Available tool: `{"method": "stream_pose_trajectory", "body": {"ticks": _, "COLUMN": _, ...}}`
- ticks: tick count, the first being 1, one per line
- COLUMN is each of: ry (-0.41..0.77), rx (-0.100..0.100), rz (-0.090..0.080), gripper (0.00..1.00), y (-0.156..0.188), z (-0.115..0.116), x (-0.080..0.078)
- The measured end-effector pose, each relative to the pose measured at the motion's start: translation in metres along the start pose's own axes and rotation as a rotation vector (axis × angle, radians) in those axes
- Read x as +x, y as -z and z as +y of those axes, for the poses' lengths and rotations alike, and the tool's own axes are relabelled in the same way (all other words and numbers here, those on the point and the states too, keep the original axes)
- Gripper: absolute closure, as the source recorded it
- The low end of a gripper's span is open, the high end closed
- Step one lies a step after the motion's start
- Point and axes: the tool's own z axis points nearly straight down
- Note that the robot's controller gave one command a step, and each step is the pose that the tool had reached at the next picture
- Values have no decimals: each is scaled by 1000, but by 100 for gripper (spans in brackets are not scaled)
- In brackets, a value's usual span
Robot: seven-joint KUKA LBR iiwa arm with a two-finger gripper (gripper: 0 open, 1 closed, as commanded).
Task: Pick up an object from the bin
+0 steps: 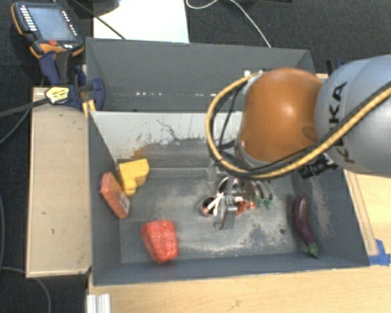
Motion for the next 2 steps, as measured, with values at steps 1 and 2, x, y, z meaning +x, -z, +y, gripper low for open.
{"method": "stream_pose_trajectory", "body": {"ticks": 1, "ry": -6, "rx": -1, "rz": -9, "gripper": 0, "y": 5, "z": -1, "x": -2}}
{"method": "stream_pose_trajectory", "body": {"ticks": 2, "ry": 316, "rx": 0, "rz": -6, "gripper": 0, "y": -102, "z": -57, "x": -25}}
